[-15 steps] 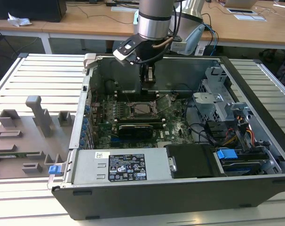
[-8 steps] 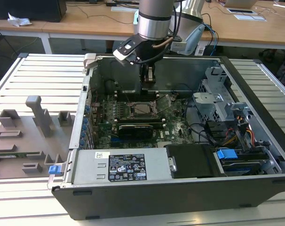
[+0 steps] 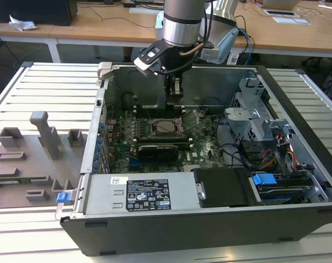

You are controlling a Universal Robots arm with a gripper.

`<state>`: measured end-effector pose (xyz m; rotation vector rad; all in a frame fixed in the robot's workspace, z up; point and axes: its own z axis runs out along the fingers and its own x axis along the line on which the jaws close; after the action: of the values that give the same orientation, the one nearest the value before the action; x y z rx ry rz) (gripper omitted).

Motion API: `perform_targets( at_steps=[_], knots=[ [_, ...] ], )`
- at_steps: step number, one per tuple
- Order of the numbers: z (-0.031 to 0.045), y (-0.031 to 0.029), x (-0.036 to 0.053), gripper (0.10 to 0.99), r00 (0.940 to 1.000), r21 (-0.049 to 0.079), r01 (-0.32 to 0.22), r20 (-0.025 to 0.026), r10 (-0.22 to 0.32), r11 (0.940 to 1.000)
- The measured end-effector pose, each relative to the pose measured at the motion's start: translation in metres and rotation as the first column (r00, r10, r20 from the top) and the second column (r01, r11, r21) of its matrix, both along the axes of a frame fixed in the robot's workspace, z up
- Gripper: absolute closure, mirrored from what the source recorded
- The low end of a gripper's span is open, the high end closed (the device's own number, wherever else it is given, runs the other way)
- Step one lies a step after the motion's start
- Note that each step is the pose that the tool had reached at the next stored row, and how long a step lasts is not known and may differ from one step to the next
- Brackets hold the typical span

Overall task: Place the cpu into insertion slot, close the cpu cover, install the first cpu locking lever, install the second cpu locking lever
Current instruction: 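Close the cpu cover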

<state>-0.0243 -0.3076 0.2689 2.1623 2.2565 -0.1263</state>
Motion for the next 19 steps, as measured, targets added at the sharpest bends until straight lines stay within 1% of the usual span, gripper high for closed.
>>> perform_targets(
  at_steps=[6,8,12,14,18,19],
  knots=[
    [0.0000,0.0000,0.0139,0.976,1.0000,0.000,0.000,-0.0010,0.000,1.0000],
    [0.0000,0.0000,0.0231,0.976,1.0000,0.000,0.000,-0.0020,0.000,1.0000],
    [0.0000,0.0002,0.0371,0.976,1.0000,-0.001,0.000,-0.0033,0.000,1.0000],
    [0.0000,0.0006,0.0512,0.976,1.0000,-0.001,0.000,-0.0047,0.000,1.0000],
    [0.0000,0.0008,0.0607,0.976,1.0000,-0.002,0.000,-0.0050,0.000,1.0000],
    [0.0000,0.0008,0.0631,0.976,1.0000,-0.005,0.000,-0.0054,0.000,1.0000]
  ],
)
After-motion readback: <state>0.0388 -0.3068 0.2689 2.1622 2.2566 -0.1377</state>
